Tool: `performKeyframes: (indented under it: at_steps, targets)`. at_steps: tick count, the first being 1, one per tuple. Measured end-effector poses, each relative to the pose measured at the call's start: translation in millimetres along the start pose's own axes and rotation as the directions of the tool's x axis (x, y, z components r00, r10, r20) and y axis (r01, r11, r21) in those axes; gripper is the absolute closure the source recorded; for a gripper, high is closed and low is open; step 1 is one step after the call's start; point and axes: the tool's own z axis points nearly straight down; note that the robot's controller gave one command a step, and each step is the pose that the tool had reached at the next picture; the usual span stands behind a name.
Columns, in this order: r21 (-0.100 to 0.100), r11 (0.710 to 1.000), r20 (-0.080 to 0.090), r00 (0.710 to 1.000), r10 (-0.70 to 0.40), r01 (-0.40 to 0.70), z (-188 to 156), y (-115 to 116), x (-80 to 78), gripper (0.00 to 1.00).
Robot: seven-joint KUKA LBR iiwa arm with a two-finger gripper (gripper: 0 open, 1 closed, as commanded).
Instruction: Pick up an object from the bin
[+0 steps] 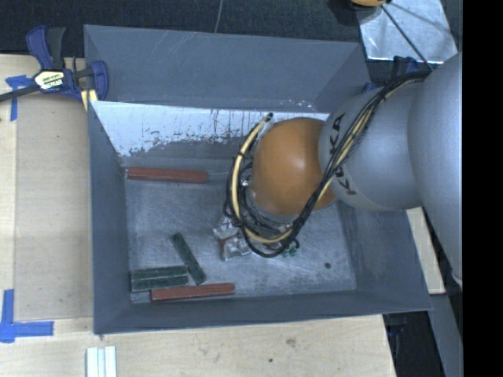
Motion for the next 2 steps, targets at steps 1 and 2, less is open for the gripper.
performKeyframes:
  at_steps: [1, 2]
  targets:
    - [0.000, 1.000, 0.000, 1.000, 0.000, 0.000, 0.0, 0.0, 0.0, 1.00]
    - [0.000, 1.000, -0.022, 1.000, 0.013, -0.013, -120.3, 0.3, -0.8, 1.00]
